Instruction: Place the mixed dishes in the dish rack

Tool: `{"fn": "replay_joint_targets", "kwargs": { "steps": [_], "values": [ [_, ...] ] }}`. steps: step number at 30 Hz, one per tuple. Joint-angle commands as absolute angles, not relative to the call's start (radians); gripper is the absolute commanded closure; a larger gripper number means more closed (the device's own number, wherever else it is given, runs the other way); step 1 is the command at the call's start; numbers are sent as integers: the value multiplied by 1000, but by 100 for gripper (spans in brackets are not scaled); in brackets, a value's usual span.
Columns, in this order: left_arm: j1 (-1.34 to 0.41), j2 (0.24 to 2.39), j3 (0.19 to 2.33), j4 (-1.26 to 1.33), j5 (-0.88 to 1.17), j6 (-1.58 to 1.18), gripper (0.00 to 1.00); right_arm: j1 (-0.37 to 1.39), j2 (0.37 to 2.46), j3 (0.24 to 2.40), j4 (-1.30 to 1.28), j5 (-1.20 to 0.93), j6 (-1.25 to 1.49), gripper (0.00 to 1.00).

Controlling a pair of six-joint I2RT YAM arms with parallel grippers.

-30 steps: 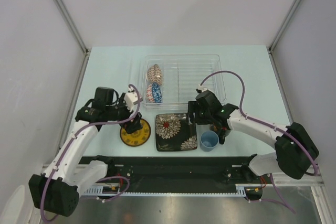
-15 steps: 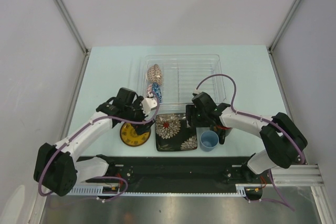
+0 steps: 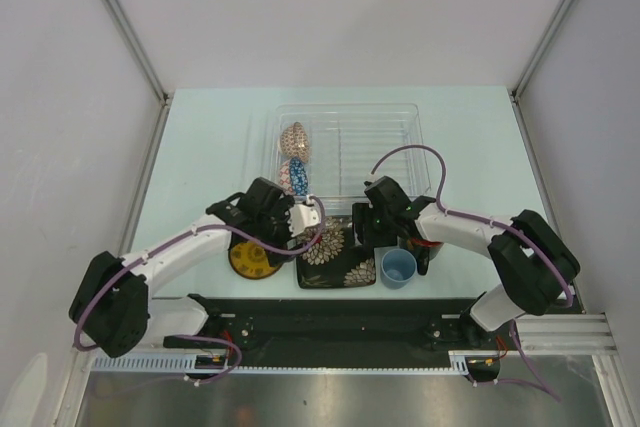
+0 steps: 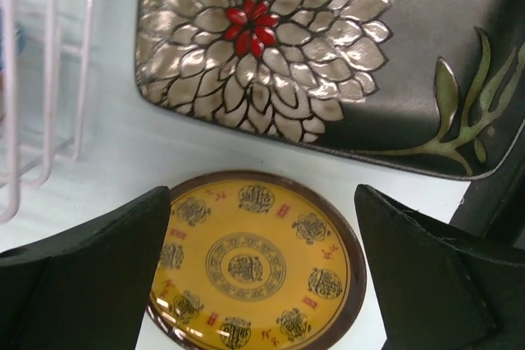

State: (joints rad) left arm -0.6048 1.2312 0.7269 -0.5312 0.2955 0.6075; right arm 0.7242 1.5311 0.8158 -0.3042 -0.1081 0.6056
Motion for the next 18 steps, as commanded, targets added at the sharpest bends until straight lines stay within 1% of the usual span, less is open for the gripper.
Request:
{"fn": "replay_joint_targets", "kwargs": {
  "steps": [1,11,18],
  "values": [
    [-658,1287,707,-473,250,666,0,726,1539,831,-284,-126,621,35],
    [-678,1397,710,-387,235,672,0,727,1568,831,-238,-166,632,39],
    [-706,1437,732,-350,241,647,0,716,1617,830,-164,-310,626,41]
  ]
}}
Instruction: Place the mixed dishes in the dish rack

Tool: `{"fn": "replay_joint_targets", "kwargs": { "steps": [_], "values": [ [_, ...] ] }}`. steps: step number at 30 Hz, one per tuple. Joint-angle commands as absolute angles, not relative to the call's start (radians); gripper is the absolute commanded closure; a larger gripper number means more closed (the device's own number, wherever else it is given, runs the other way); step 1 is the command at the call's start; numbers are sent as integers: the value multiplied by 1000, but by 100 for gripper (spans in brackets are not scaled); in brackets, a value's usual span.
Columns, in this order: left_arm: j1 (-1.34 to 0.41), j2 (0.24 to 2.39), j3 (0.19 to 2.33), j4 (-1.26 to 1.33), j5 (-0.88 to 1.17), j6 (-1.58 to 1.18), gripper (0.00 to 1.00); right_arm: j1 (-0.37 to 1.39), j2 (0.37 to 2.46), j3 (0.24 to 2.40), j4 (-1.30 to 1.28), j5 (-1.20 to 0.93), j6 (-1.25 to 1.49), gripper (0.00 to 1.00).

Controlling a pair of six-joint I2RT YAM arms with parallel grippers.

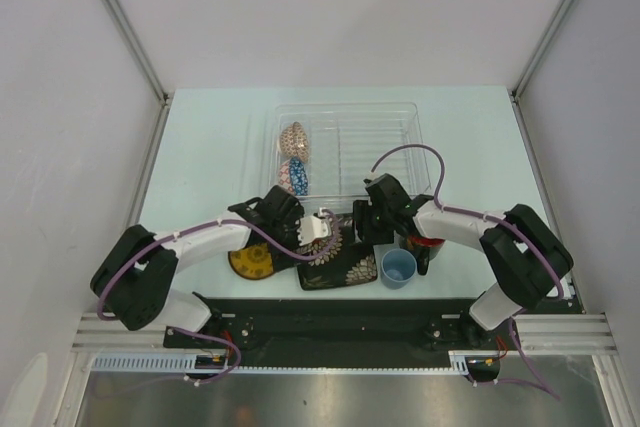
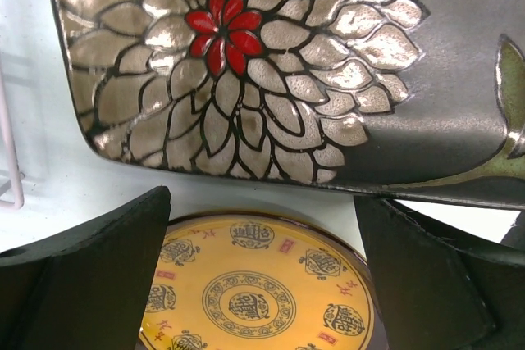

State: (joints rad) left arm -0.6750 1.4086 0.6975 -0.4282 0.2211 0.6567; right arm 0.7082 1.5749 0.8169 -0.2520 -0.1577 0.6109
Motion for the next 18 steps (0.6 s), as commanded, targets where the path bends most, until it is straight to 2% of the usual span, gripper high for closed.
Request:
{"fn": "replay_joint_targets", "kwargs": {
  "steps": [1,5,18],
  "values": [
    [-709,1440,735,-347,241,646,0,716,1618,830,-154,-325,627,42],
    [-722,1450,739,-334,238,632,0,718,1594,831,-104,-412,634,47],
    [-738,1459,755,-316,229,607,0,732,1416,831,-89,-546,680,46]
  ]
}}
